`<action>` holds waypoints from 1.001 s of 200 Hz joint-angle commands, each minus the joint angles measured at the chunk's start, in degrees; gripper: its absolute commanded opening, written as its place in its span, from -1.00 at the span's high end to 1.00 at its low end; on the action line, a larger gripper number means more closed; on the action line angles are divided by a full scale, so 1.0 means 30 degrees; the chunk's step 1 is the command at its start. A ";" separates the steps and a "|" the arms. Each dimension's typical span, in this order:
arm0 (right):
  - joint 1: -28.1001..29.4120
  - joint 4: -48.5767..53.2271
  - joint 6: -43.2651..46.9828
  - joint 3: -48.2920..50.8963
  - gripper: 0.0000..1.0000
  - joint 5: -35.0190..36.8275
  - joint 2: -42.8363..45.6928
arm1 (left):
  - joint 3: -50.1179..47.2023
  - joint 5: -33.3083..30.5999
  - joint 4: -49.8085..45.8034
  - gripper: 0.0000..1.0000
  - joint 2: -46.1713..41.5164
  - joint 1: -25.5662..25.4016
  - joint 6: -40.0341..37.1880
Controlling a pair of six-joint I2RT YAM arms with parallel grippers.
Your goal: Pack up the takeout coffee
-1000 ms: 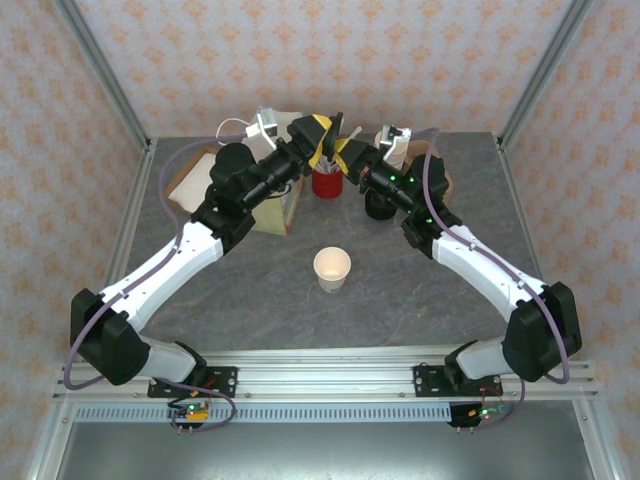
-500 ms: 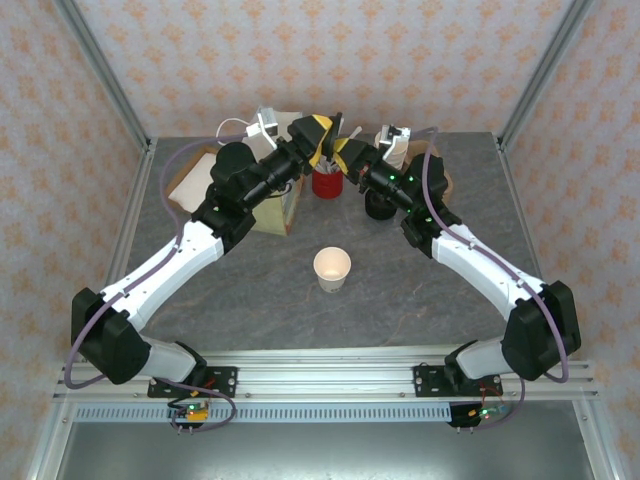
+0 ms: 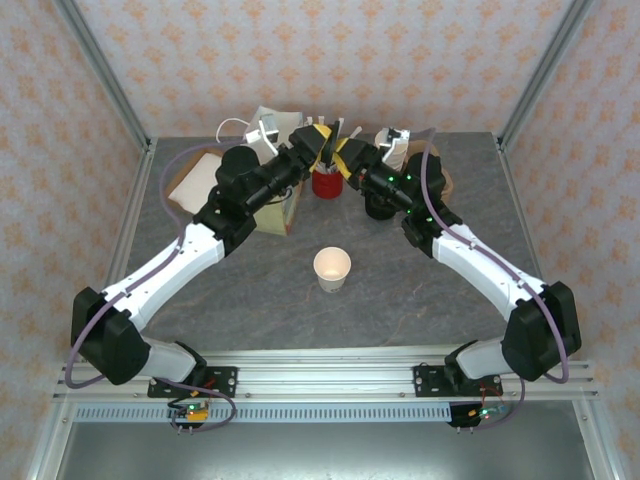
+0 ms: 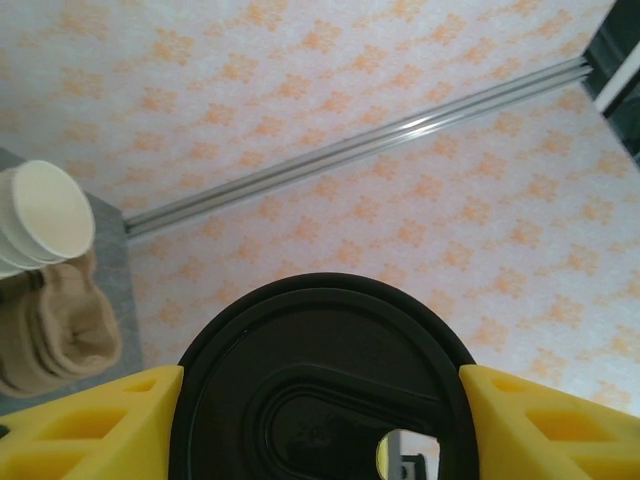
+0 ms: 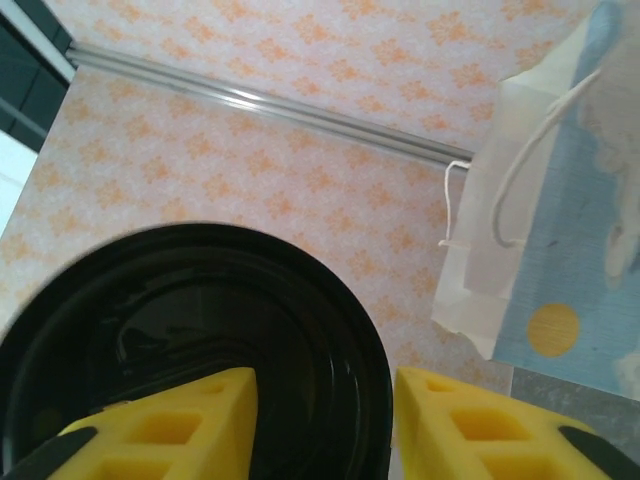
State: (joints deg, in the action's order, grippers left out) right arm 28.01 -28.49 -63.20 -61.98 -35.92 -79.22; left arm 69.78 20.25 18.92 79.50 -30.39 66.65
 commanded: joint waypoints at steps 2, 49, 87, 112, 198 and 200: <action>-0.1144 0.2039 0.1583 0.0156 0.06 0.0515 0.1919 | -0.0257 -0.1875 -0.2592 -0.26 -0.1788 -0.0194 -0.3454; -0.1997 1.3986 1.0304 -0.0804 -0.08 0.6320 0.5134 | -0.0527 -0.8010 -0.9753 -0.23 -0.3328 -0.2776 -1.1902; -0.2080 1.7504 1.3199 -0.1486 -0.10 0.6328 0.2879 | -0.1339 -0.7588 -1.0757 -0.29 -0.3469 -0.2789 -1.3030; -0.0901 1.9560 1.5611 -0.2554 -0.10 0.8449 0.0475 | -0.0636 -0.7418 -1.1752 -0.38 -0.3024 -0.2780 -1.3923; -0.2333 1.9612 1.7647 -0.5103 -0.07 1.1769 -0.4527 | -0.0552 -0.7543 -1.2701 -0.48 -0.2804 -0.2797 -1.4165; -0.2356 1.9628 1.7736 -0.5235 -0.07 1.1857 -0.4691 | -0.0554 -0.7556 -1.2680 -0.48 -0.2794 -0.2769 -1.4162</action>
State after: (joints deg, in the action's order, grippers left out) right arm 22.26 29.08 -13.61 -72.40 -3.55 -89.08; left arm 66.70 -0.54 -17.41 70.89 -38.89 25.39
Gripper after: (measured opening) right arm 0.538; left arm 0.738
